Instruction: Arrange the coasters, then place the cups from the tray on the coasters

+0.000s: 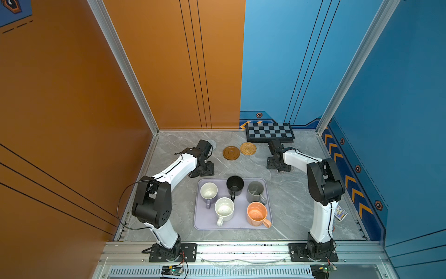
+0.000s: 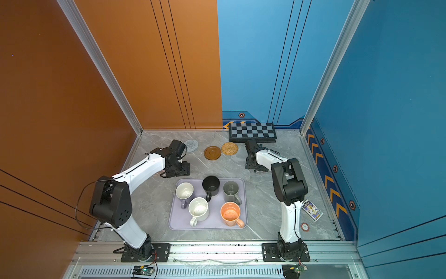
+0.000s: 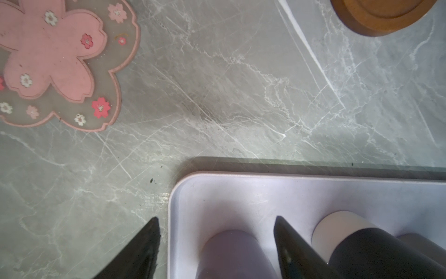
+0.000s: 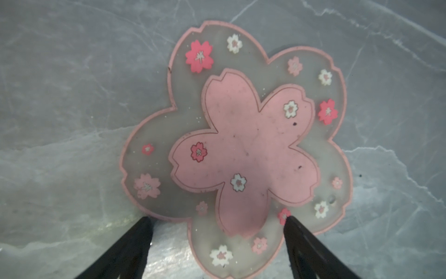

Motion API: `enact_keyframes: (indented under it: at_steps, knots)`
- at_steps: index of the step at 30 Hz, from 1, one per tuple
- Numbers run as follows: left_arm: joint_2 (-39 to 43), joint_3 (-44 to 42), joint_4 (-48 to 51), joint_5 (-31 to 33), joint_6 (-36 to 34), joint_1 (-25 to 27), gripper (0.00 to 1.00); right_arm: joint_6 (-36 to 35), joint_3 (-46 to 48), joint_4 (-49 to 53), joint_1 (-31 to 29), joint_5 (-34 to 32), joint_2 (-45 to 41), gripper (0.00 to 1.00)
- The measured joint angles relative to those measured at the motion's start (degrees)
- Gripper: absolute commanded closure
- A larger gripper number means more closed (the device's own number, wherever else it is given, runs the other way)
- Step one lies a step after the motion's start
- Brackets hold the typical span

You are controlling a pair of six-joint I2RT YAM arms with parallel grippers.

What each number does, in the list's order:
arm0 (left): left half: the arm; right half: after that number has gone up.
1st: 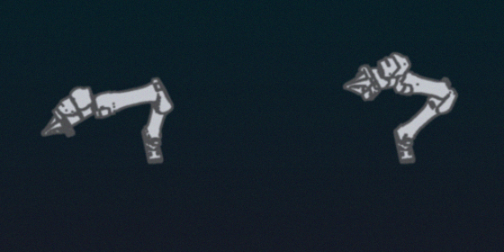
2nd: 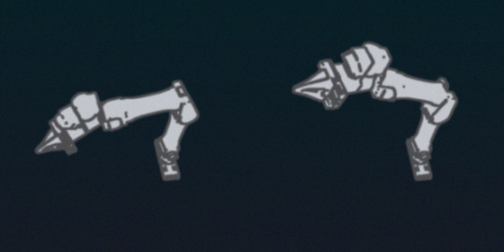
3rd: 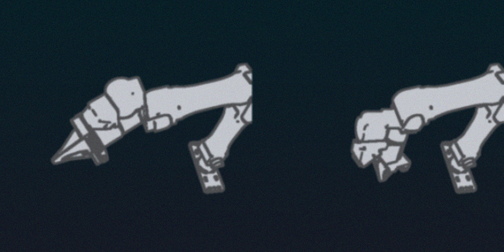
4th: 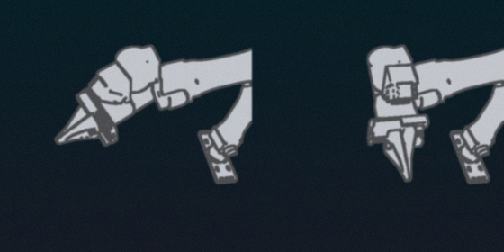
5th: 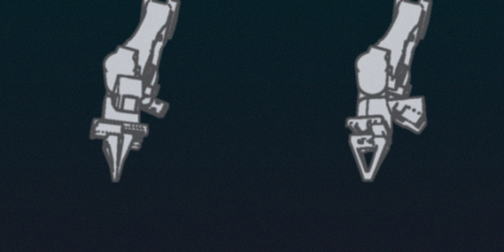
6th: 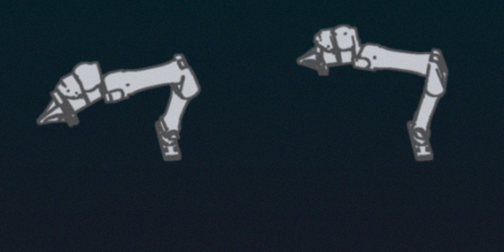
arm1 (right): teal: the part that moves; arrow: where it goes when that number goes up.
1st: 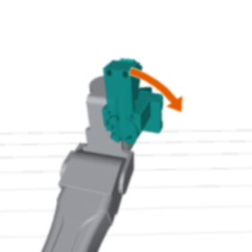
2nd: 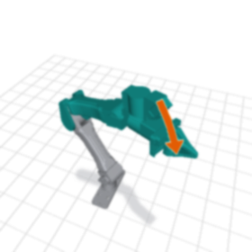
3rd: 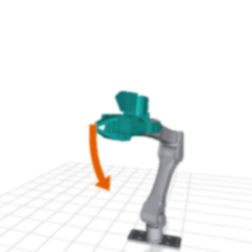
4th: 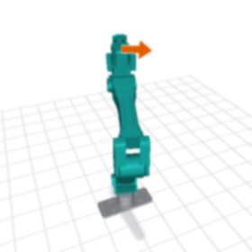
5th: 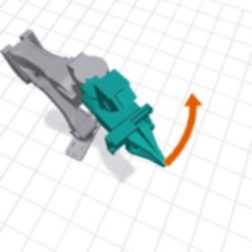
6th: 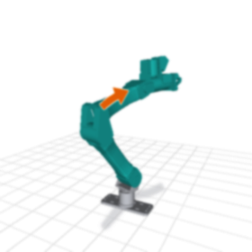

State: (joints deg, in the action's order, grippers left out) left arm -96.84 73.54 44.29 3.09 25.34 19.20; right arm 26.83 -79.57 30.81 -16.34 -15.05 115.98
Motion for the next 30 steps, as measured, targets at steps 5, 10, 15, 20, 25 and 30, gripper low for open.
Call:
enact_keyframes:
  at_steps: [5,10,15,20,25,30]
  knots:
    - [0.2,0.0,0.15,0.13,0.02,0.0,0.24,-0.02,-0.26,0.02,0.02,-0.2,0.15,0.12]
    - [0.2,0.0,0.15,0.13,0.02,0.0,0.24,-0.28,-1.97,0.02,0.17,-0.52,1.33,0.13]
    - [0.2,0.0,0.15,0.33,0.02,0.0,0.24,-1.55,-3.98,0.02,0.22,-1.22,2.6,0.12]
    - [0.2,0.0,0.15,0.48,0.02,0.0,0.24,-1.55,-4.04,0.17,0.22,-1.27,2.62,0.12]
    - [0.2,0.48,0.35,1.09,0.0,0.0,0.25,-1.51,-1.42,0.68,0.2,-1.18,-0.15,0.13]
    - [-0.37,4.26,0.5,2.05,-0.55,0.0,0.3,-1.53,2.95,1.29,-0.52,-1.16,-8.39,0.12]
